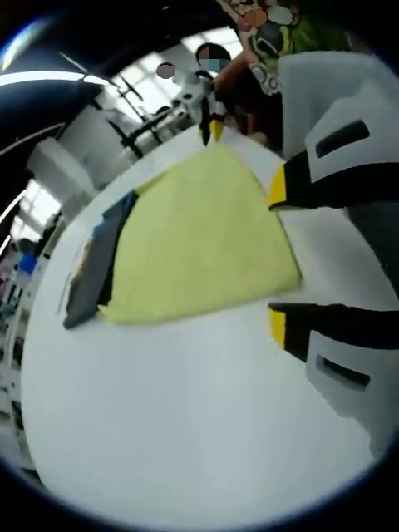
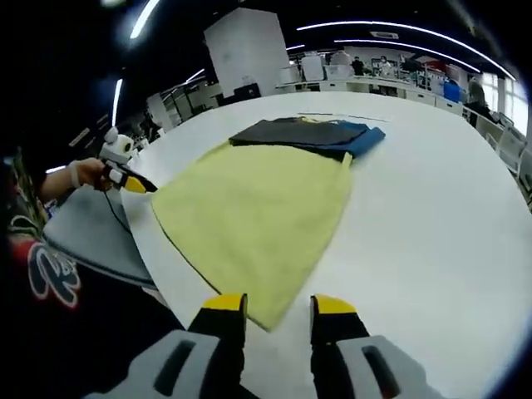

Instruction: Fold the garment on the visible template until the final outline fits inside the template.

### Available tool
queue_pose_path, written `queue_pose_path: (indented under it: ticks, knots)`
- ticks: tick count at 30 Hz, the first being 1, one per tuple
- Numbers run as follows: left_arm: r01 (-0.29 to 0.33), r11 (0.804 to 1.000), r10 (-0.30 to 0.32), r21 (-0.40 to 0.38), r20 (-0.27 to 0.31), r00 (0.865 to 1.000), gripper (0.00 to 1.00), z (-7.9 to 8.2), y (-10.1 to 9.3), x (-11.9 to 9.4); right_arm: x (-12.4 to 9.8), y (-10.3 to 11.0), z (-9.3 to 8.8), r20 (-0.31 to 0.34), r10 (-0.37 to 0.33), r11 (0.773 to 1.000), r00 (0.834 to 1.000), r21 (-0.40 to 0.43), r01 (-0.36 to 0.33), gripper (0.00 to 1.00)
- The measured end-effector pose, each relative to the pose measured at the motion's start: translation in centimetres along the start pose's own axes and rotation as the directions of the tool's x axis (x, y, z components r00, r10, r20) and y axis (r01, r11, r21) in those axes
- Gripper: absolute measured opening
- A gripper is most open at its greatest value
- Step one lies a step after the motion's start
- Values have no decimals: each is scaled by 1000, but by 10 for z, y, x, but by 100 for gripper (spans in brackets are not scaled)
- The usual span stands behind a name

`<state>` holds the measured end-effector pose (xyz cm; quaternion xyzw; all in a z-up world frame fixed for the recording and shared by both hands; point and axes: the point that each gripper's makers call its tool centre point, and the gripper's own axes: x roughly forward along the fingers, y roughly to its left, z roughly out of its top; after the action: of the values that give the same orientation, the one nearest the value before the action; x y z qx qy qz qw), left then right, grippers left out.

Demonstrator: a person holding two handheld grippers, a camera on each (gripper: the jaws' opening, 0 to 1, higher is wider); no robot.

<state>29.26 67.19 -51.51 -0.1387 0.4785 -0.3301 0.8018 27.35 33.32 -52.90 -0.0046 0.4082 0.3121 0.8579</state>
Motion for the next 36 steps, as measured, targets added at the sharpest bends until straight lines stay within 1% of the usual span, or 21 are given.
queue_pose_path:
  ticks: [1,3,4,5,6,7,8,12,15,18,19,22,25,27,29,31,32,33,35,36]
  knots:
    - [16,1000,-16,-8,2,1000,38,-1,-2,0,0,0,-1,0,-2,1000,1000,-1,2,20]
    - [13,999,-13,-36,-10,1000,35,-5,0,0,0,1,-4,-12,7,1000,1000,18,-7,14]
    - [13,999,-13,-32,-8,1000,34,-5,1,1,0,2,-6,-18,18,999,1000,48,-17,12]
    - [9,999,-9,-36,-10,1000,32,-6,2,1,0,3,-7,-20,23,998,1000,61,-22,11]
    - [1,998,-2,-60,-19,1000,31,-8,4,2,0,3,-9,-20,25,997,999,68,-23,10]
    - [7,998,-8,-64,-13,1000,30,-8,4,1,0,3,-10,-19,28,997,999,74,-27,8]
    - [15,996,-17,-91,-16,1000,30,-9,3,2,-1,4,-10,-16,29,997,999,77,-28,6]
    - [14,994,-16,-110,-18,1000,24,-11,4,3,-3,5,-12,-15,44,993,999,112,-42,2]
    - [20,990,-22,-139,-11,1000,20,-13,3,5,-2,4,-12,-6,50,987,999,153,-48,0]
    - [36,987,-35,-158,4,999,20,-12,1,6,-2,3,-12,-3,52,986,999,157,-50,0]
    - [32,984,-32,-173,3,999,21,-12,1,5,-2,4,-12,-1,52,986,999,159,-51,0]
    - [18,987,-16,-160,11,1000,23,-9,4,2,-2,3,-12,2,55,984,998,168,-55,0]
    - [7,985,-2,-171,27,1000,22,-5,10,-1,-1,5,-12,2,55,985,998,162,-54,0]
    - [11,983,-5,-185,33,999,18,-4,12,-1,-1,5,-11,0,55,986,999,158,-54,0]
    - [27,978,-16,-209,52,999,16,-1,10,0,-1,5,-11,-2,55,986,998,155,-54,0]
    - [19,980,-9,-199,53,999,12,-1,8,1,-1,6,-11,2,60,986,998,157,-60,0]
    - [0,984,7,-177,38,999,10,-3,11,2,-1,7,-10,9,67,984,998,166,-68,0]
    - [-8,985,14,-170,32,999,7,-4,12,3,-1,7,-9,20,73,978,997,194,-75,0]
    - [4,986,4,-169,47,999,1,-2,11,3,-3,7,-8,25,74,974,997,212,-78,0]
    - [14,984,-4,-175,60,998,1,0,10,3,-4,8,-7,26,75,974,997,213,-79,0]
